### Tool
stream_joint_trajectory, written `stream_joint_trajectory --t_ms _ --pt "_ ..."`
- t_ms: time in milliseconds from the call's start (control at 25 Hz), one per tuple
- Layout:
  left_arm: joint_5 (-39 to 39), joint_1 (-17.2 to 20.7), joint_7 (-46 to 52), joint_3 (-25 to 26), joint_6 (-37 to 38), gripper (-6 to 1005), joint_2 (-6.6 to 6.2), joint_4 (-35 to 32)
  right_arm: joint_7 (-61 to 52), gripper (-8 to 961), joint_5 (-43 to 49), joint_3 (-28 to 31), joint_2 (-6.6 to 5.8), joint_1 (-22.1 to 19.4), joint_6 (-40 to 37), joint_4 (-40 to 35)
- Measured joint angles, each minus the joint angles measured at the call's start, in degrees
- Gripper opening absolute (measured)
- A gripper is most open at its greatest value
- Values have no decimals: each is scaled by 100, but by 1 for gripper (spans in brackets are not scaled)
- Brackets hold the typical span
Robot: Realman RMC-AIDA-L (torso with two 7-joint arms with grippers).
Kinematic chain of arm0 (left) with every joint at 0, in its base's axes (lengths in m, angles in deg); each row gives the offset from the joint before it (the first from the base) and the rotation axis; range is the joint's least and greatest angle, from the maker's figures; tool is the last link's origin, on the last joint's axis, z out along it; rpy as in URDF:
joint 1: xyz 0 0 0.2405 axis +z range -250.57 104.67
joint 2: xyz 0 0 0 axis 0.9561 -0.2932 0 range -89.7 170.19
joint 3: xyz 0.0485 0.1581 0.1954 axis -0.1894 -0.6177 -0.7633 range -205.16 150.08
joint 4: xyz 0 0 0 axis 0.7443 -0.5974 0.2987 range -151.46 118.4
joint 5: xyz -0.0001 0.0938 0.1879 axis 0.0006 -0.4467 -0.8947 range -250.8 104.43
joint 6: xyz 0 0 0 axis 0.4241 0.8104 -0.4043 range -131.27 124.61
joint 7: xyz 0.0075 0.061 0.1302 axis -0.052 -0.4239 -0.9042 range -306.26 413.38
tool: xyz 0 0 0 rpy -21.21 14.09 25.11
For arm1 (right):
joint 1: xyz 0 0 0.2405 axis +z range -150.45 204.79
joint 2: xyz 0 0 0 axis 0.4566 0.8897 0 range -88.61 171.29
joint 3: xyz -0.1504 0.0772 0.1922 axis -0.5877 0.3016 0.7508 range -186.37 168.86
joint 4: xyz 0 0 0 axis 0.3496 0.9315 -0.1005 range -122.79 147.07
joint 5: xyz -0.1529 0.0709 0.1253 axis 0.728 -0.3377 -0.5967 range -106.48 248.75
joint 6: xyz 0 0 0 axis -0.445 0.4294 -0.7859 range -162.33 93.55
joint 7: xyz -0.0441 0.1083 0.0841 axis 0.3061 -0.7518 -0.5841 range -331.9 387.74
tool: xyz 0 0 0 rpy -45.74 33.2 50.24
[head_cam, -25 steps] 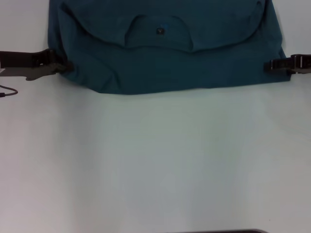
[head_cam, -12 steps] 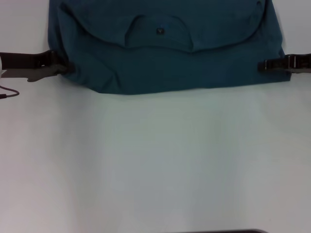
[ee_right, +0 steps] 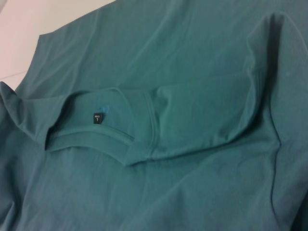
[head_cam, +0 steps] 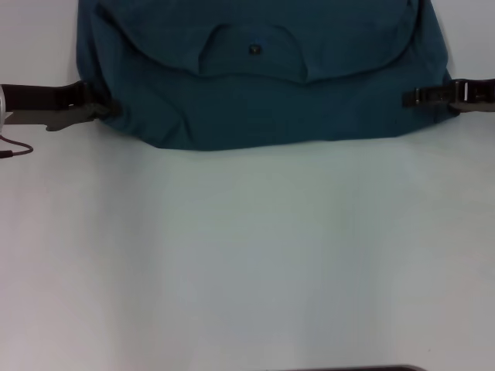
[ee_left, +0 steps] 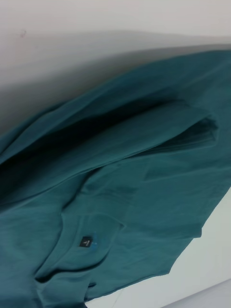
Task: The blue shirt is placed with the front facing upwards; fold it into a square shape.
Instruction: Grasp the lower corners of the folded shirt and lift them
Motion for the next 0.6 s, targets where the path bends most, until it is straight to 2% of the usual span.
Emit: stream_joint_trajectory --t_ms 400,600 --pt "5 -4 -9 0 10 0 -1 12 -116 803 81 -49 -6 20 11 0" --pt "10 0 -9 0 63 0 11 62 -122 800 113 -73 -53 84 -109 -30"
